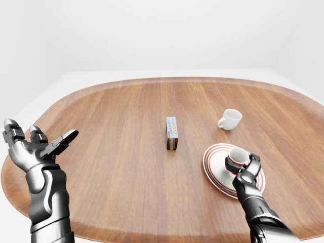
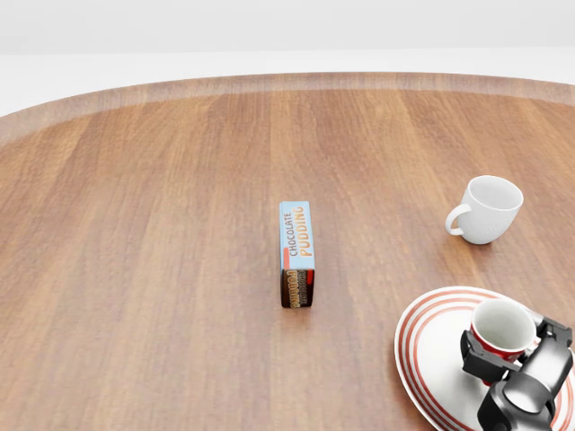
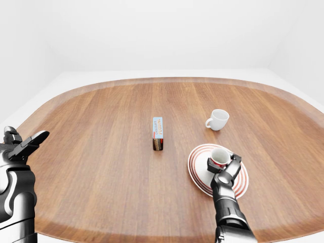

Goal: Pick up the red mug and put it on the plate

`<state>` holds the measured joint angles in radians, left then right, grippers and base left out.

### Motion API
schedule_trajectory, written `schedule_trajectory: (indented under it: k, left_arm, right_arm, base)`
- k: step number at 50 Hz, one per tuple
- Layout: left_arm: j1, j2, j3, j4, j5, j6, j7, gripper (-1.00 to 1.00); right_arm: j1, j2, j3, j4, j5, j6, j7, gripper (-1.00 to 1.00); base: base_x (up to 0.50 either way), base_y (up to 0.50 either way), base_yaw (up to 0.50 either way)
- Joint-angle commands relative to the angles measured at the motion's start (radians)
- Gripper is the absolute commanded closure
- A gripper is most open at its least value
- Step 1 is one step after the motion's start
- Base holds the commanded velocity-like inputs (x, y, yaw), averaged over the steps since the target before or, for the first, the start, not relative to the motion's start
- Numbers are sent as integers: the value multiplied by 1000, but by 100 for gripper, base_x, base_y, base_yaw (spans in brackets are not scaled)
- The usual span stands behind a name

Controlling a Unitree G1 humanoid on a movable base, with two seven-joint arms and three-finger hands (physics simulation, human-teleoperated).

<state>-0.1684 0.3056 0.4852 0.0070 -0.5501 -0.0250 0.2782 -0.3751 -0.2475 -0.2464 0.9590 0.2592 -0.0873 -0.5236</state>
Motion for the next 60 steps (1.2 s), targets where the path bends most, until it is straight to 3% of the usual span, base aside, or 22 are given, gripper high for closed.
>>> schedule_trajectory:
  k: [1, 7, 9, 10, 16, 18, 33, 35, 36, 39, 57, 58, 59, 60]
  left_arm:
    - [0, -1, 0, 0, 1, -1, 1, -100]
    - [2, -1, 0, -4, 0, 1, 2, -100]
    - [2, -1, 1, -4, 0, 2, 2, -100]
    - [2, -1, 1, -4, 0, 1, 2, -100]
    - [2, 0, 2, -5, -1, 2, 2, -100]
    - [2, 0, 2, -4, -1, 2, 1, -100]
    - [4, -1, 5, -12, -1, 8, 4, -100]
    - [4, -1, 5, -12, 0, 7, 4, -100]
    - [4, -1, 5, -11, 0, 6, 4, -100]
    - [4, -1, 5, -10, -1, 5, 4, -100]
    - [2, 1, 5, -6, -2, 2, 4, -100]
    - [2, 1, 5, -5, -2, 1, 4, -100]
    - [2, 2, 5, -5, -2, 1, 4, -100]
    - [1, 2, 5, -4, -2, 2, 5, -100]
  right_arm:
    - [-4, -6, 3, 2, 21, 0, 0, 100]
    - [0, -6, 3, -6, 23, 0, 0, 69]
    - [-1, -6, 3, -2, 22, 0, 0, 55]
    - [-3, -6, 3, 1, 22, 0, 0, 38]
    - [-6, -5, 5, 9, 19, 0, 0, 31]
    - [-7, -3, 7, 13, 17, 0, 0, 18]
    - [-8, -5, 9, 14, 15, 0, 0, 7]
    - [-6, -5, 8, 9, 15, 0, 0, -5]
    - [-7, -4, 9, 11, 14, 0, 0, -44]
    - [-7, -3, 11, 12, 12, 0, 0, -100]
    - [62, 6, 1, -162, 22, 0, 0, -100]
    - [85, 10, 3, -221, 16, 5, 0, -100]
    - [111, 13, 3, -303, 9, 44, 0, -100]
    - [166, 19, 1, -475, 8, 126, 0, -100]
  base:
    - [0, 0, 0]
    - [0, 0, 0]
    - [0, 0, 0]
    - [0, 0, 0]
    - [0, 0, 0]
    - [0, 0, 0]
    - [0, 0, 0]
    - [0, 0, 0]
    - [0, 0, 0]
    - [0, 0, 0]
    - [0, 0, 0]
    - [0, 0, 0]
    - [0, 0, 0]
    - [0, 0, 0]
